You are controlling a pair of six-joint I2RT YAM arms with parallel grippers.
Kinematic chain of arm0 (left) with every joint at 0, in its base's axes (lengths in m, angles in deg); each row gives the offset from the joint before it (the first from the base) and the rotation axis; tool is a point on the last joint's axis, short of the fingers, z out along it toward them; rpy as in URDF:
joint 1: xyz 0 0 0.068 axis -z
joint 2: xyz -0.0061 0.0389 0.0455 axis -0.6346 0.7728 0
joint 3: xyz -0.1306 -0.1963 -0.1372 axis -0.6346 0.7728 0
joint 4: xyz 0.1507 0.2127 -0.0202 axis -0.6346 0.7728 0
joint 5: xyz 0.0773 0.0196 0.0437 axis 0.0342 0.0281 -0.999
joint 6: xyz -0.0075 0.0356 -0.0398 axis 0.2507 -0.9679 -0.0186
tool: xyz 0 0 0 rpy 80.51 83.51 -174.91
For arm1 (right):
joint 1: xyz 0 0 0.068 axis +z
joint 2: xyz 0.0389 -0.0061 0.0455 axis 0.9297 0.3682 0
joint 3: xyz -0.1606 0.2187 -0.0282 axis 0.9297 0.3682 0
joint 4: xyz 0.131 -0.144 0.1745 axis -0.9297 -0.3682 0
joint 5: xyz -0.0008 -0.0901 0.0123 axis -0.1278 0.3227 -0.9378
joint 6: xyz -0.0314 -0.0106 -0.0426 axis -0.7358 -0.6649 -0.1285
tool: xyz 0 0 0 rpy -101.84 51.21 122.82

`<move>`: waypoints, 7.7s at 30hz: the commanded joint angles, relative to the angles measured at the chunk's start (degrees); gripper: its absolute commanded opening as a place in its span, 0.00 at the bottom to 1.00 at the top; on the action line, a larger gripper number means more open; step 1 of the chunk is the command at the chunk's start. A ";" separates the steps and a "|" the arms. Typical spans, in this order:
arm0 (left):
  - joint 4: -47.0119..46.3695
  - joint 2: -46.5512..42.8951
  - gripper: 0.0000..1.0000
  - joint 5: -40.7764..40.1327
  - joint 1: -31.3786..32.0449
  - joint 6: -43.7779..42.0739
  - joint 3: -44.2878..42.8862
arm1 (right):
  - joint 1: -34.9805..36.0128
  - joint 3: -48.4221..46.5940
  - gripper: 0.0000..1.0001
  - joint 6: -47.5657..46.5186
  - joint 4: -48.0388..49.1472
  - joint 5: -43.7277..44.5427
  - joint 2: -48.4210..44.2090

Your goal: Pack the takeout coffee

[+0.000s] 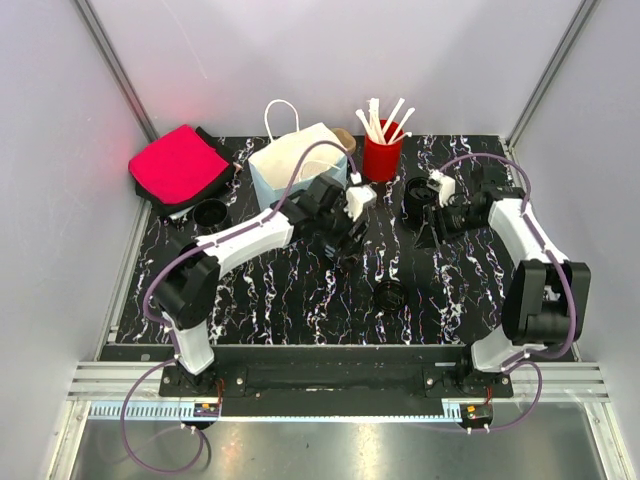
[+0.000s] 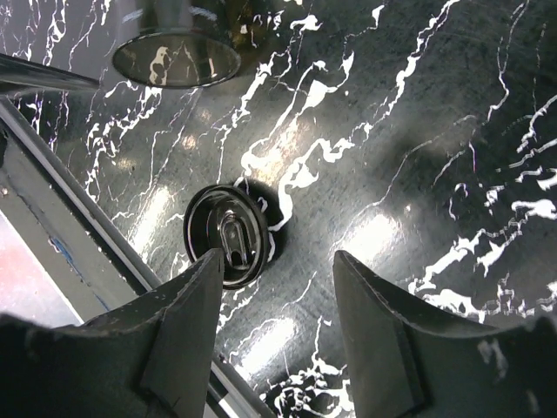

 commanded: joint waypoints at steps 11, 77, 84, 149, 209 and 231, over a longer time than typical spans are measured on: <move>3.72 1.52 0.73 -16.73 5.92 -7.26 0.65 | -0.53 3.34 0.61 -2.34 -0.95 0.69 -8.12; 5.30 -6.65 0.99 6.37 -8.32 -9.11 1.43 | 12.92 -17.05 0.51 -28.27 32.00 3.77 25.19; 6.09 -6.65 0.99 8.74 -8.32 -10.16 1.79 | 13.10 -17.14 0.42 -24.66 32.71 1.39 23.78; 8.99 -10.87 0.99 12.70 -1.90 -13.33 2.67 | 10.99 -43.43 0.00 -21.23 -44.02 27.67 31.34; 1.35 -15.52 0.99 2.26 7.05 -18.85 11.71 | 13.81 -41.77 0.63 -20.89 -38.85 23.90 12.12; -14.23 -3.23 0.99 -17.64 6.37 -39.43 17.53 | 6.50 -17.41 0.70 -9.73 -16.87 8.60 -16.38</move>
